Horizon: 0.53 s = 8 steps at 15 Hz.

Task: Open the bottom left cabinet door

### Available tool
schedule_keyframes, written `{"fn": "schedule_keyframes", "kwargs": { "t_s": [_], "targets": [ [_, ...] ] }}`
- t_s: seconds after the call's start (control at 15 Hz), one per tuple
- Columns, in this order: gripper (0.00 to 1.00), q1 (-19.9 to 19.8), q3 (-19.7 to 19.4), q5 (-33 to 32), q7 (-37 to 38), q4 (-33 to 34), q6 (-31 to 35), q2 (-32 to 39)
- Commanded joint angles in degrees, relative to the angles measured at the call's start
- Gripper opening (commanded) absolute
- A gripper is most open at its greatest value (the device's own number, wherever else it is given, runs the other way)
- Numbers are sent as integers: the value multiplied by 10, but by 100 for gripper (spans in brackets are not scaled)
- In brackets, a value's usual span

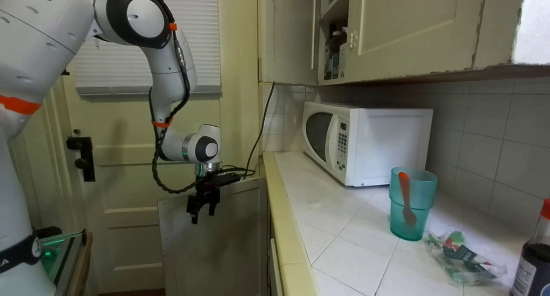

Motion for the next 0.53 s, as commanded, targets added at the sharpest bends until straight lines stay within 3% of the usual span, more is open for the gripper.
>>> {"fn": "schedule_keyframes", "kwargs": {
  "t_s": [0.0,0.2,0.47],
  "targets": [
    [100,56,9,33,71,75,28,61],
    [100,96,23,38,119,132,43,111],
    [100,119,39,36,159,172,74,168]
  ]
}}
